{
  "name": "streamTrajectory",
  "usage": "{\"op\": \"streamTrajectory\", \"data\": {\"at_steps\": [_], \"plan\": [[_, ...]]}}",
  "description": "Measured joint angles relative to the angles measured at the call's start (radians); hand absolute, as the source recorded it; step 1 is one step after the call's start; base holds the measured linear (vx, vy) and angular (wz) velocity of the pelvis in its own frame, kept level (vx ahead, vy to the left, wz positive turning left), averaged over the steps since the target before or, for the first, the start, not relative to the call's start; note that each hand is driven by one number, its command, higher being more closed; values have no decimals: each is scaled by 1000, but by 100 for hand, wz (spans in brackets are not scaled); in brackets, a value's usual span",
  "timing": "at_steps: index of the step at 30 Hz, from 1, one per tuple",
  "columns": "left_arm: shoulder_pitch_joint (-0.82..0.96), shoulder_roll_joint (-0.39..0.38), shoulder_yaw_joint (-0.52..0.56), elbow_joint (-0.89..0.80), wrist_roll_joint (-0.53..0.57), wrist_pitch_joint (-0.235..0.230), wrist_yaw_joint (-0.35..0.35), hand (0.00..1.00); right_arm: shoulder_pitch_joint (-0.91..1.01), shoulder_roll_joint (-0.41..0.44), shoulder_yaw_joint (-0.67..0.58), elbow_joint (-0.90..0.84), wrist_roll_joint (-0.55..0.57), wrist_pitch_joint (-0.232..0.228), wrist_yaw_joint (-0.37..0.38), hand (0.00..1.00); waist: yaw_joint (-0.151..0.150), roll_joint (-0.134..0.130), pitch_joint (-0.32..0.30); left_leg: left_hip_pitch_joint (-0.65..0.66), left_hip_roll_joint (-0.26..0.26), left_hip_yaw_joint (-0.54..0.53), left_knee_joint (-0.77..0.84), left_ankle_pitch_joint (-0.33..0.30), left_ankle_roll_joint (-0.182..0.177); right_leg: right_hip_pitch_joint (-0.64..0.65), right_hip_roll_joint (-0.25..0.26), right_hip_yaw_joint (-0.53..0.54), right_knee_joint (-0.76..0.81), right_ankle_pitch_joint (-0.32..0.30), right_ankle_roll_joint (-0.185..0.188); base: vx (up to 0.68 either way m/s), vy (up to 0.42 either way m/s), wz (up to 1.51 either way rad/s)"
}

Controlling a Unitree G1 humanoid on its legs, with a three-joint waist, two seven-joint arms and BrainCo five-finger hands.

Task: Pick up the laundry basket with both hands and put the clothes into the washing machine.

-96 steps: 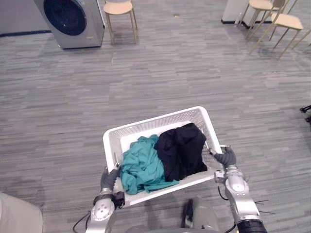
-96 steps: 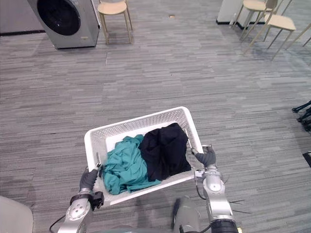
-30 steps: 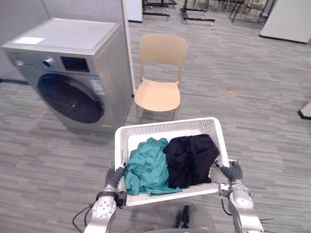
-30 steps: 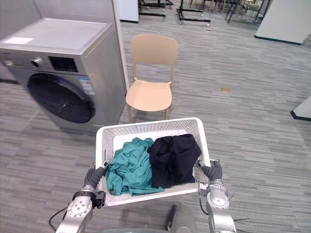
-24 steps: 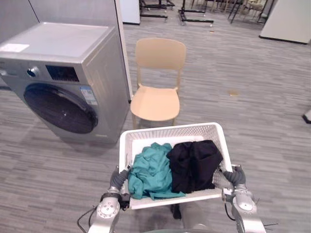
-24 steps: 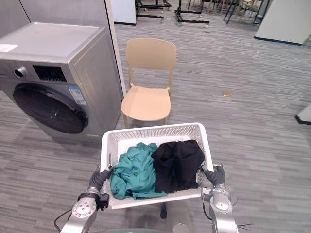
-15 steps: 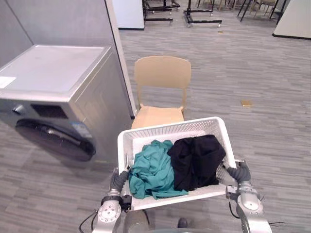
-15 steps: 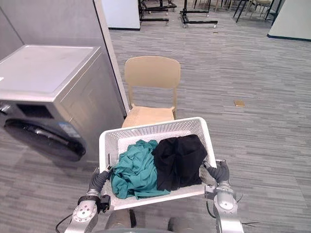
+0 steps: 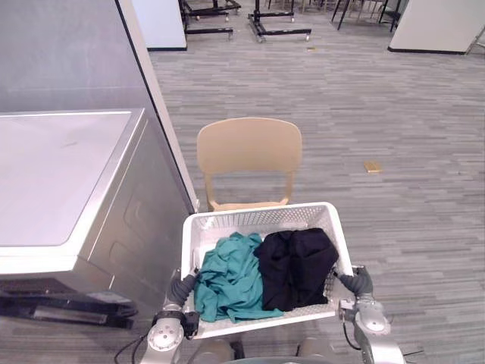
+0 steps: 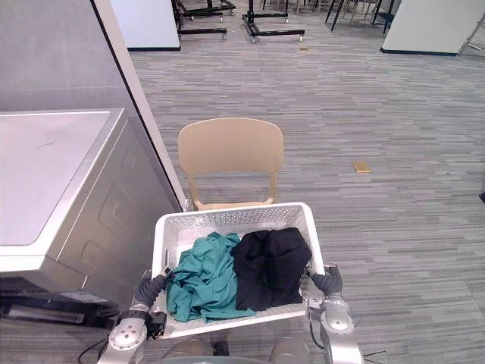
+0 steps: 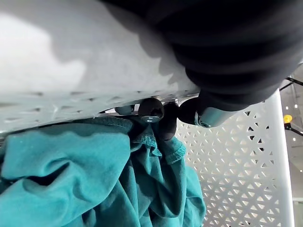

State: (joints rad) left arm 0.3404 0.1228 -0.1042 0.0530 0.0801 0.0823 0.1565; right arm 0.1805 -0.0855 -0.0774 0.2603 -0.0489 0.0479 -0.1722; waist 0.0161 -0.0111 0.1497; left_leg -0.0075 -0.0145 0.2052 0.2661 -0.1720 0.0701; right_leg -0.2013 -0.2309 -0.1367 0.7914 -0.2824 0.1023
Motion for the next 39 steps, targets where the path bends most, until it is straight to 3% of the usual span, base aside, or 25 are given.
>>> {"op": "streamTrajectory", "data": {"at_steps": [1, 2, 3, 6, 9, 12, 14, 15, 20, 26, 29, 39], "plan": [[-18, 1, 0, 16, 0, 0, 2, 100, -4, -1, 0, 5, 0, 0, 0, 100, -1, 0, 0, 2, 0, -13, -8, 1, -1, -18, 31, -5, -113, -6, -1, 186, -18, 38], [-36, 2, 0, 40, 1, 0, 3, 100, -8, 1, 2, 18, 2, -1, -4, 100, 1, -12, -1, -6, -12, -25, 0, -4, -9, -8, 55, 4, -284, 49, -28, 184, -31, 43], [-46, 7, 1, 44, 1, 0, 4, 100, -18, 2, 8, 31, 3, -3, -6, 100, 1, -32, 8, -11, -31, -36, 10, -11, -21, -11, 49, 3, -346, 126, -56, 175, -89, 59], [-152, -19, 10, 105, 1, 3, 30, 100, -108, -31, 14, 74, 14, -1, -34, 100, 9, -10, 64, -143, 6, -66, 148, -55, -60, -55, 68, -33, -377, 171, -55, 85, -75, 35], [-331, -20, 63, 142, -4, 2, 80, 100, -269, -38, 20, 73, 39, -2, -78, 100, 28, -1, 156, -344, 49, -65, 266, -60, -68, -208, 93, -54, -350, 198, -78, -84, -95, 6], [-478, -13, 96, 205, -22, 2, 122, 100, -393, -43, 20, 75, 40, -2, -120, 100, 31, 3, 229, -437, 59, -63, 320, -60, -68, -296, 92, -53, -303, 201, -83, -166, -54, 5], [-547, 3, 110, 240, -35, -3, 145, 100, -454, -43, 27, 83, 41, -2, -142, 100, 32, 6, 243, -495, 70, -61, 352, -65, -73, -348, 97, -53, -286, 205, -89, -146, -39, -4], [-596, 15, 118, 274, -46, -5, 156, 0, -504, -44, 34, 115, 44, -3, -159, 0, 33, 13, 250, -524, 85, -60, 364, -78, -60, -373, 110, -56, -283, 210, -97, -136, -47, -10], [-802, 23, 201, 441, -78, 0, 226, 0, -661, -30, 37, 180, 102, -24, -199, 0, 48, 14, 300, -628, 125, -52, 425, -99, -55, -478, 130, -60, -232, 218, -119, -150, -69, -9], [-817, -3, 275, 439, -89, -22, 304, 0, -691, 8, 38, 186, 118, -49, -204, 0, 49, 15, 306, -643, 144, -53, 435, -98, -57, -487, 143, -70, -231, 222, -129, -72, -50, -1], [-811, -5, 275, 435, -91, -28, 311, 0, -677, 15, 38, 177, 118, -60, -205, 0, 49, 15, 306, -641, 146, -52, 434, -97, -58, -485, 143, -71, -232, 223, -130, -26, -2, 0], [-582, -85, 314, 133, -128, -90, 354, 0, -447, 72, 44, -103, 113, -77, -195, 0, 53, -6, 317, -560, 136, -42, 402, -97, -60, -417, 133, -72, -233, 203, -134, 21, 9, 3]]}}
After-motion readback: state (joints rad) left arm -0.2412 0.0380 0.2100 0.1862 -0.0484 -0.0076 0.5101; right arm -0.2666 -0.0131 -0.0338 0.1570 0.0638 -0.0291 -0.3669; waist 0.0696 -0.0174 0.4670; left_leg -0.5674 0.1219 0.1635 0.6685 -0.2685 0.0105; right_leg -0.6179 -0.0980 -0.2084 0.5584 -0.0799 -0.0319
